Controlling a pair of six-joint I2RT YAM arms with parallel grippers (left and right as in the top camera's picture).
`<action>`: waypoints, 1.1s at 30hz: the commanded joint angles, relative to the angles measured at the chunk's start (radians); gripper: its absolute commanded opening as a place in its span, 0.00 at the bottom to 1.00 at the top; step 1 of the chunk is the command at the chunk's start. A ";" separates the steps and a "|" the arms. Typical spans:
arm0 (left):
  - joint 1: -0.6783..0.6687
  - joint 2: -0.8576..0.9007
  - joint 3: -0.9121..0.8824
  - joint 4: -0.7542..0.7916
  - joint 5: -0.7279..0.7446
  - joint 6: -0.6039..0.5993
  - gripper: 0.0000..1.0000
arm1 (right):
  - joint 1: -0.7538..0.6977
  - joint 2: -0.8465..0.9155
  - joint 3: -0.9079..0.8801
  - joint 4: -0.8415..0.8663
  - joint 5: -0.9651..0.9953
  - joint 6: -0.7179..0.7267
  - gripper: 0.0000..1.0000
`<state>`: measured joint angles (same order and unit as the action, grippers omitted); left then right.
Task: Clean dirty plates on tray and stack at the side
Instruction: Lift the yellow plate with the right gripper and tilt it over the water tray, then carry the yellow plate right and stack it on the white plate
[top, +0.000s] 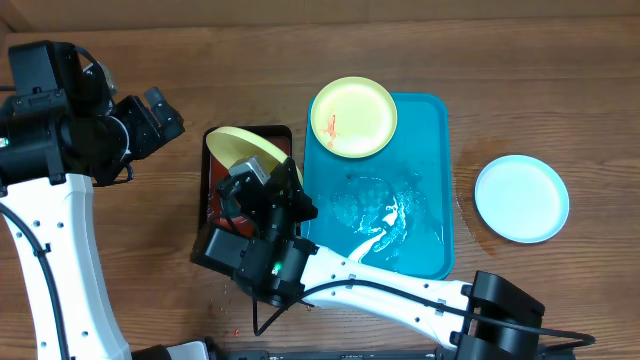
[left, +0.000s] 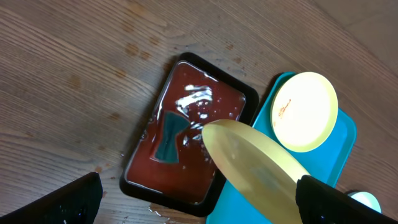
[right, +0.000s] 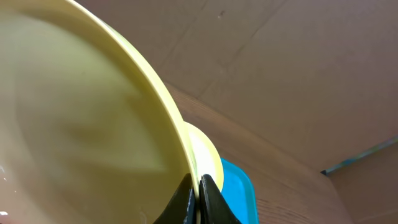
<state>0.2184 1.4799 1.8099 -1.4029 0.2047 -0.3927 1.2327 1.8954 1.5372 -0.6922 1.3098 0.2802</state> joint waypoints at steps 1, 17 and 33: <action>0.004 -0.002 0.011 0.000 -0.013 0.004 1.00 | 0.003 -0.048 0.037 0.007 0.035 0.004 0.04; 0.004 -0.002 0.011 0.000 -0.013 0.004 1.00 | 0.003 -0.048 0.037 0.007 0.036 0.003 0.04; 0.004 -0.002 0.011 0.000 -0.013 0.004 1.00 | -0.177 -0.057 0.045 -0.033 -0.360 0.034 0.04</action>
<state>0.2184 1.4799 1.8099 -1.4025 0.2043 -0.3923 1.1484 1.8942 1.5406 -0.7082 1.2270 0.2913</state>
